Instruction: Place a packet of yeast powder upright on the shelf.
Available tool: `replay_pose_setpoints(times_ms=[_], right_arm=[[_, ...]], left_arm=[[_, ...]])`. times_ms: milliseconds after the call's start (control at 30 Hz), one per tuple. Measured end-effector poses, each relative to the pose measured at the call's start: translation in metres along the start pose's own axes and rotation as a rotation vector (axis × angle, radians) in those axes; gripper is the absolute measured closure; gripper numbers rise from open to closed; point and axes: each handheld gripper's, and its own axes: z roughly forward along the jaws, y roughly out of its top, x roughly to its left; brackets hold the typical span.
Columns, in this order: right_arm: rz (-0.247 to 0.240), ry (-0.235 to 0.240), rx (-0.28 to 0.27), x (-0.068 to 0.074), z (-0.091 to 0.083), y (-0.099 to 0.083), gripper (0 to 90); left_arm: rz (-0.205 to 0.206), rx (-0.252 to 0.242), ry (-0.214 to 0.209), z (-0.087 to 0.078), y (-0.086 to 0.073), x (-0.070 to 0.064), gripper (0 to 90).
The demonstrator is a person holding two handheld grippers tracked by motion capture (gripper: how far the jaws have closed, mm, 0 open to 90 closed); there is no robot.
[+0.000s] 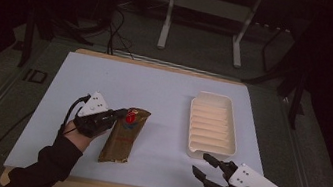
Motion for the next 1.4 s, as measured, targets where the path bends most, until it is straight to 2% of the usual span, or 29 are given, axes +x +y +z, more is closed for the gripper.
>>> replay_pose_setpoints(times_ms=[67, 133, 200, 400, 433, 533, 567, 600, 633, 700, 767, 900, 967, 1033, 1133, 1300, 1400], right_arm=[[-0.015, 0.002, -0.006, -0.001, -0.002, 0.006, 54.3], [-0.026, 0.001, -0.013, -0.003, -0.002, 0.011, 51.9], [-0.025, 0.014, 0.000, -0.005, -0.001, 0.014, 51.5], [-0.020, 0.037, 0.034, -0.020, 0.007, 0.024, 47.2], [-0.017, 0.058, 0.052, -0.021, 0.009, 0.026, 47.3], [-0.030, 0.072, 0.059, -0.023, 0.013, 0.030, 49.2], [-0.033, 0.092, 0.069, -0.024, 0.015, 0.032, 49.2], [-0.033, 0.092, 0.069, -0.024, 0.015, 0.032, 49.3], [-0.033, 0.117, 0.076, -0.026, 0.021, 0.037, 49.8], [-0.032, 0.135, 0.080, -0.028, 0.027, 0.040, 49.5], [-0.020, 0.153, 0.093, -0.031, 0.033, 0.043, 49.6], [0.001, 0.186, 0.104, -0.035, 0.041, 0.048, 47.0], [-0.003, 0.195, 0.096, -0.035, 0.044, 0.051, 43.1], [-0.016, 0.177, 0.097, -0.033, 0.047, 0.053, 40.0], [-0.003, 0.186, 0.097, -0.034, 0.054, 0.056, 37.2], [0.005, 0.215, 0.088, -0.035, 0.062, 0.059, 36.3], [0.003, 0.251, 0.093, -0.033, 0.067, 0.060, 36.6]], left_arm=[[0.003, -0.007, 0.000, -0.001, 0.001, -0.002, 90.0], [0.003, -0.033, -0.019, -0.006, 0.007, -0.008, 90.0], [0.005, -0.040, -0.021, -0.007, 0.008, -0.009, 90.0], [0.005, -0.092, -0.071, -0.016, 0.017, -0.020, 90.0], [0.004, -0.101, -0.090, -0.017, 0.018, -0.022, 90.0], [-0.015, -0.122, -0.101, -0.018, 0.018, -0.024, 90.0], [-0.015, -0.122, -0.101, -0.018, 0.018, -0.024, 90.0], [-0.024, -0.132, -0.126, -0.018, 0.018, -0.030, 90.0], [-0.023, -0.136, -0.134, -0.018, 0.018, -0.032, 90.0], [-0.021, -0.155, -0.147, -0.019, 0.019, -0.037, 90.0], [-0.026, -0.169, -0.173, -0.020, 0.022, -0.040, 90.0], [-0.029, -0.205, -0.183, -0.022, 0.024, -0.045, 90.0], [-0.024, -0.209, -0.191, -0.023, 0.026, -0.047, 90.0], [-0.021, -0.213, -0.193, -0.023, 0.028, -0.049, 90.0], [-0.004, -0.213, -0.206, -0.021, 0.030, -0.054, 90.0], [0.022, -0.208, -0.228, -0.016, 0.031, -0.064, 90.0], [0.019, -0.210, -0.245, -0.014, 0.032, -0.067, 90.0]])
